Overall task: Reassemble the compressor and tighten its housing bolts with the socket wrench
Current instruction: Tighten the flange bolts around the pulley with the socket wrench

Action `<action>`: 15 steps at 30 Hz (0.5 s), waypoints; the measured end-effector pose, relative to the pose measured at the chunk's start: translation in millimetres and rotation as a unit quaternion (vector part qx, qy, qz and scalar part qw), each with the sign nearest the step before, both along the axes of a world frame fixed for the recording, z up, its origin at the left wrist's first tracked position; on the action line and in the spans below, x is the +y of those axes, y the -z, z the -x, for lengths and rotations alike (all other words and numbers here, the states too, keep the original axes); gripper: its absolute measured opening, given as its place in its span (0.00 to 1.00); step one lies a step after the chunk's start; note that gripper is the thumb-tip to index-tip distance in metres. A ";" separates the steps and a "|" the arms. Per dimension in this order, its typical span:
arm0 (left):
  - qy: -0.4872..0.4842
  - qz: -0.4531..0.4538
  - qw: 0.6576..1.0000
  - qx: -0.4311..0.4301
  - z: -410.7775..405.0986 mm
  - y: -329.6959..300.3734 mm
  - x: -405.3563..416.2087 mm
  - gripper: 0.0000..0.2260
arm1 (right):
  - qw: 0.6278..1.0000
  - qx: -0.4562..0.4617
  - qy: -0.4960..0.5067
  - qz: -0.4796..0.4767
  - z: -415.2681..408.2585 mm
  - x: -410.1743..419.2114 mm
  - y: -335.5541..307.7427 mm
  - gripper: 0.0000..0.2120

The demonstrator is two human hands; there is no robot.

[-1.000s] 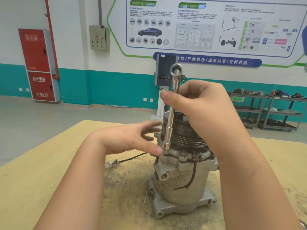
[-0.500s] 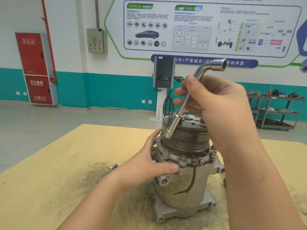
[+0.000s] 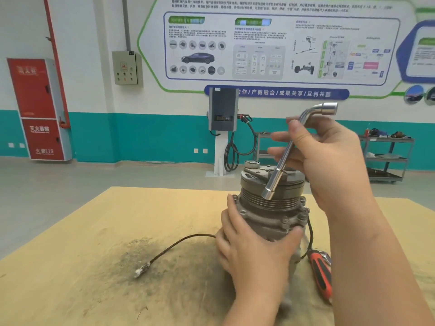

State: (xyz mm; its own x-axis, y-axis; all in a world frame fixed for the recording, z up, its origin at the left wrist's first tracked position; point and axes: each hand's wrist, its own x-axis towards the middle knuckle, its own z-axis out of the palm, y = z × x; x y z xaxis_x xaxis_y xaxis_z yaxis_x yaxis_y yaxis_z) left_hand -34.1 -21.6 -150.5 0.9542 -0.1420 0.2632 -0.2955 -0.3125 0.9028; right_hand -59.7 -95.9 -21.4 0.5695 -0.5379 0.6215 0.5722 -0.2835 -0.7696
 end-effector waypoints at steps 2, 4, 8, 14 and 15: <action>-0.046 -0.027 0.998 0.023 14.3 -4.3 -21.1 0.58 | 1.000 0.012 0.017 0.017 1.2 -1.4 1.0 0.03; -0.049 -0.049 0.997 0.032 20.4 -7.8 -34.0 0.58 | 0.999 0.031 0.014 0.025 2.6 -3.1 2.2 0.03; -0.056 -0.184 0.981 -0.025 27.3 0.2 -12.3 0.57 | 0.998 0.049 -0.013 0.032 4.4 -7.3 4.2 0.02; 0.096 -0.096 0.984 -0.117 -44.5 -30.9 60.7 0.50 | 0.996 0.049 -0.010 0.073 -4.0 -3.5 8.2 0.03; 0.151 -0.080 0.980 -0.102 -58.3 -36.0 65.5 0.53 | 0.995 0.044 -0.002 0.086 -5.2 -1.4 9.2 0.04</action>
State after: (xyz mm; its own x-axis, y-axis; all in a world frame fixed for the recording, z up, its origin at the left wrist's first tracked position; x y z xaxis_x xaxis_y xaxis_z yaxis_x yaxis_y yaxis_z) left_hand 24.2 43.9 -114.6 0.7916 -0.4656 0.3958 -0.5664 -0.3159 0.7612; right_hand -54.4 -97.3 -30.6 0.6276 -0.4260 0.6517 0.5057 -0.4135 -0.7572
